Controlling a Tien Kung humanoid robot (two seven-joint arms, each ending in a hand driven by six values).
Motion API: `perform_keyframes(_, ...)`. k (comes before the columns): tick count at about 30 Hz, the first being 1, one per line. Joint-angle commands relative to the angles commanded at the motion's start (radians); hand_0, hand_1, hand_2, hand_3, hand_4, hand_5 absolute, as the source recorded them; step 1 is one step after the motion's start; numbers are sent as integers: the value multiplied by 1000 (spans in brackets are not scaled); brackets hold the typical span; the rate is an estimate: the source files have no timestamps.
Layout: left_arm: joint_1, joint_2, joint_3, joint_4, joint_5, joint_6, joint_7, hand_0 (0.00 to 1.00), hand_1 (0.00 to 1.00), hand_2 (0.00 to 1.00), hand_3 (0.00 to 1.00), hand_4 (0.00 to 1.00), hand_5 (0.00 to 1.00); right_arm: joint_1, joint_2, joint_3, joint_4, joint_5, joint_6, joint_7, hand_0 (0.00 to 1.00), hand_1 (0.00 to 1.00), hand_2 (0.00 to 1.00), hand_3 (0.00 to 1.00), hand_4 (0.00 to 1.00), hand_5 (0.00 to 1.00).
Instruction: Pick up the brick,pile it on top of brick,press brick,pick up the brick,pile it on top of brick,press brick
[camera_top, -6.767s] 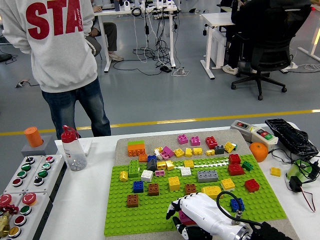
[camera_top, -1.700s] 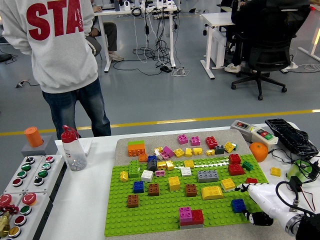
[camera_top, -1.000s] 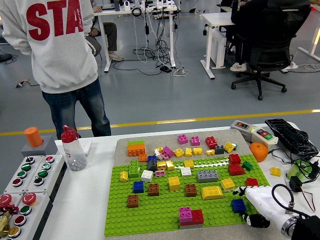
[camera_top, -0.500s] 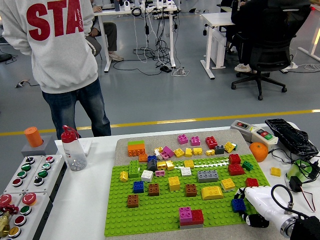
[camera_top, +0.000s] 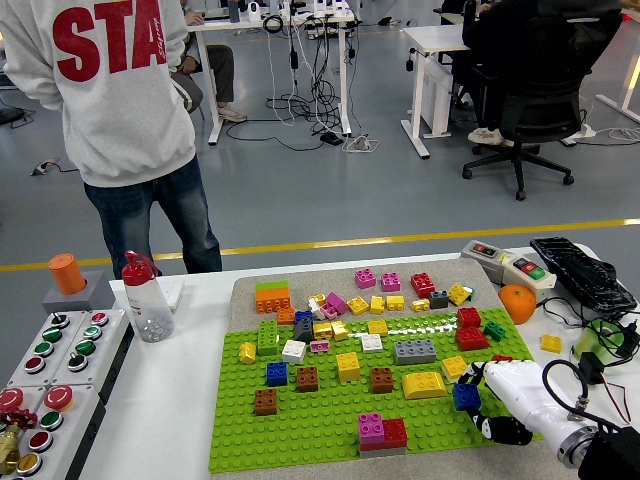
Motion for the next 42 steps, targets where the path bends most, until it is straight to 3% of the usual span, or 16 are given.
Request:
perform_keyframes(7, 0, 0, 0, 0, 0, 0, 1, 651, 678, 703, 572, 298, 998, 17, 9, -21, 99, 55, 14, -30, 567, 585, 574, 586, 544, 120)
perform_keyframes(14, 0, 1, 0, 0, 0, 0, 1, 651, 677, 703, 572, 298, 998, 50, 38, -62, 137, 70, 30, -58, 566, 582, 574, 587, 522, 97)
perform_keyframes(42, 9, 0, -3, 0, 7, -3, 5, 651, 676, 702, 572, 300, 998, 91, 59, -149, 145, 58, 74, -112, 564, 579, 576, 586, 506, 105)
